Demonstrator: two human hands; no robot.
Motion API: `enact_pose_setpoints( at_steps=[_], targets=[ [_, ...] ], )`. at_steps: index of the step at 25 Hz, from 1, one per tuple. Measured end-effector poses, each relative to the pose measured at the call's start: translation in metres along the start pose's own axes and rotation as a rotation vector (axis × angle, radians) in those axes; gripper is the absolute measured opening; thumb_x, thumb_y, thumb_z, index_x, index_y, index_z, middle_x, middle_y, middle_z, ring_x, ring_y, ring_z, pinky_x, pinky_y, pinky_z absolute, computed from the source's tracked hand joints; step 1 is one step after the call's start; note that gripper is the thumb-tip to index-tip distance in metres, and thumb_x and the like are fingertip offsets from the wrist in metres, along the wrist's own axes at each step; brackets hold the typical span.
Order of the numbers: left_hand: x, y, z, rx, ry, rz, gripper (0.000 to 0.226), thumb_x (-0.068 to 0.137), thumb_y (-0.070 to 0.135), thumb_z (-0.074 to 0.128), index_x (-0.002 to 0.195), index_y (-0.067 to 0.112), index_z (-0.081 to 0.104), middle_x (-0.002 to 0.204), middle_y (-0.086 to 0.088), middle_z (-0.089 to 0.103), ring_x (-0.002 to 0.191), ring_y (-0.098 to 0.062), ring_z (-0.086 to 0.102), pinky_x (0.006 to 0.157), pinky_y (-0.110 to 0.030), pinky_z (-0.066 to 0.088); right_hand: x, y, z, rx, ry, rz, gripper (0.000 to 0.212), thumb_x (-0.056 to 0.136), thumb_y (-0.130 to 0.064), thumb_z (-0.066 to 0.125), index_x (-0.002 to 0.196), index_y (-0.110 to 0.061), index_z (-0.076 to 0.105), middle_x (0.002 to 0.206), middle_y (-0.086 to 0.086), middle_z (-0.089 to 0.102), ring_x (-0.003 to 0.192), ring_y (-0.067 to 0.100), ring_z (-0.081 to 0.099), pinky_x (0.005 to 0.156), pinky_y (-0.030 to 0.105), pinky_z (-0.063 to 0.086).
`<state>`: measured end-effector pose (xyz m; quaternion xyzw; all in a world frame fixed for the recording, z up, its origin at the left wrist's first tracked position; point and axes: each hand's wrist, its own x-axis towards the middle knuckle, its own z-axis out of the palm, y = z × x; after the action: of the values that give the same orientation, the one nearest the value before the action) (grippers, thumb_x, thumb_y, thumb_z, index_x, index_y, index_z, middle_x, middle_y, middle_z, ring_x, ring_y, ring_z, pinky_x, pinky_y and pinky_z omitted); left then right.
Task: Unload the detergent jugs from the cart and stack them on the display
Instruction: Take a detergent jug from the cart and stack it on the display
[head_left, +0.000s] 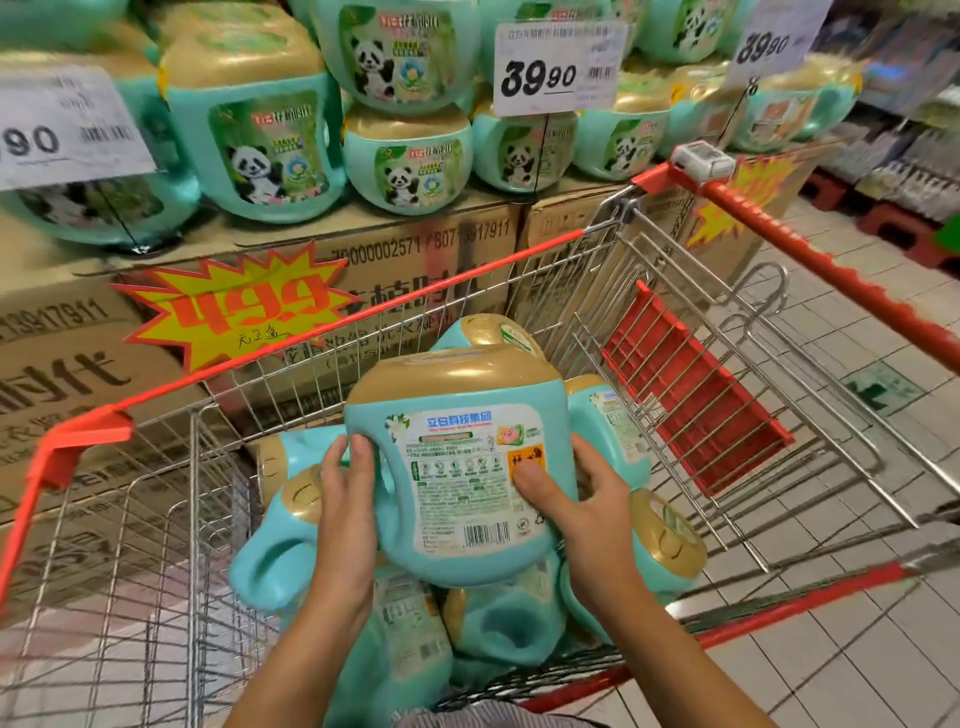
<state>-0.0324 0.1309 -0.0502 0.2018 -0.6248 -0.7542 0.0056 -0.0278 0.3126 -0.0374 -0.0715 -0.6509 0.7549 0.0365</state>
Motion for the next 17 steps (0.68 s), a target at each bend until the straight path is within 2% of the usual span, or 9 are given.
enact_pose_setpoints(
  at_steps=[2,4,6,7,8,10,13,15,17],
  targets=[
    [-0.013,0.005,0.007,0.085,0.041,0.056,0.079,0.065,0.087,0.049,0.135,0.051,0.042,0.136,0.017,0.053,0.126,-0.009,0.051,0.105,-0.041,0.045,-0.001,-0.004,0.007,-0.030,0.058,-0.003,0.066,0.053,-0.044,0.086,0.111,-0.018,0.067,0.104,0.002,0.075,0.095,0.021,0.071,0.083,0.045,0.058],
    [-0.028,0.011,0.023,-0.002,-0.119,0.051,0.093,0.051,0.084,0.067,0.136,0.059,0.036,0.133,0.025,0.056,0.119,0.000,0.057,0.093,-0.026,0.052,-0.001,-0.006,0.012,-0.098,0.096,-0.035,0.065,0.054,-0.047,0.086,0.111,-0.024,0.065,0.105,-0.006,0.073,0.096,0.013,0.070,0.083,0.035,0.058],
    [-0.032,0.008,0.035,0.005,-0.151,0.051,0.134,0.040,0.066,0.081,0.150,0.049,0.006,0.143,0.013,0.049,0.125,-0.010,0.054,0.101,-0.034,0.049,-0.001,-0.007,0.013,-0.080,0.060,-0.095,0.043,0.072,-0.043,0.075,0.110,-0.025,0.066,0.107,-0.007,0.072,0.100,0.011,0.068,0.084,0.031,0.056],
    [-0.030,0.008,0.036,0.011,-0.133,0.067,0.147,0.034,0.058,0.084,0.151,0.044,-0.004,0.146,0.006,0.045,0.127,-0.016,0.051,0.106,-0.041,0.045,0.000,-0.009,0.014,-0.063,0.031,-0.121,0.030,0.082,-0.038,0.065,0.108,-0.025,0.068,0.107,-0.005,0.072,0.100,0.013,0.067,0.084,0.030,0.055],
    [-0.027,0.009,0.035,0.002,-0.110,0.098,0.151,0.029,0.052,0.085,0.151,0.043,-0.005,0.146,0.004,0.045,0.127,-0.019,0.051,0.106,-0.045,0.043,0.001,-0.010,0.013,-0.065,0.020,-0.144,0.023,0.087,-0.034,0.058,0.105,-0.025,0.070,0.106,-0.003,0.072,0.100,0.014,0.067,0.084,0.029,0.054],
    [-0.019,0.013,0.030,-0.044,-0.066,0.155,0.149,0.026,0.046,0.090,0.148,0.049,0.005,0.139,0.009,0.051,0.123,-0.016,0.056,0.100,-0.045,0.049,0.004,-0.014,0.011,-0.085,-0.003,-0.192,0.020,0.090,-0.026,0.055,0.100,-0.024,0.072,0.103,0.003,0.070,0.097,0.015,0.065,0.084,0.027,0.053],
    [-0.015,0.018,0.017,-0.177,-0.109,0.153,0.154,0.016,0.052,0.096,0.145,0.055,0.012,0.127,0.015,0.062,0.115,-0.014,0.063,0.088,-0.040,0.054,0.015,-0.025,0.007,-0.068,-0.125,-0.184,0.017,0.083,-0.019,0.064,0.098,-0.018,0.072,0.099,0.009,0.069,0.090,0.014,0.063,0.080,0.023,0.051],
    [-0.016,0.024,0.013,-0.337,-0.211,0.095,0.152,0.015,0.051,0.096,0.148,0.041,0.023,0.114,0.013,0.071,0.103,-0.013,0.069,0.076,-0.036,0.059,0.027,-0.031,0.002,0.014,-0.213,-0.048,0.030,0.074,-0.019,0.071,0.103,-0.014,0.071,0.104,0.007,0.068,0.100,0.018,0.061,0.087,0.029,0.052],
    [-0.016,0.026,0.005,-0.546,-0.310,-0.012,0.131,0.018,0.044,0.099,0.136,0.021,0.049,0.100,0.004,0.077,0.089,-0.014,0.073,0.065,-0.034,0.061,0.036,-0.034,-0.001,0.033,-0.262,0.094,0.057,0.063,-0.025,0.079,0.118,-0.019,0.064,0.126,0.006,0.061,0.119,0.023,0.056,0.096,0.037,0.049]
  ],
)
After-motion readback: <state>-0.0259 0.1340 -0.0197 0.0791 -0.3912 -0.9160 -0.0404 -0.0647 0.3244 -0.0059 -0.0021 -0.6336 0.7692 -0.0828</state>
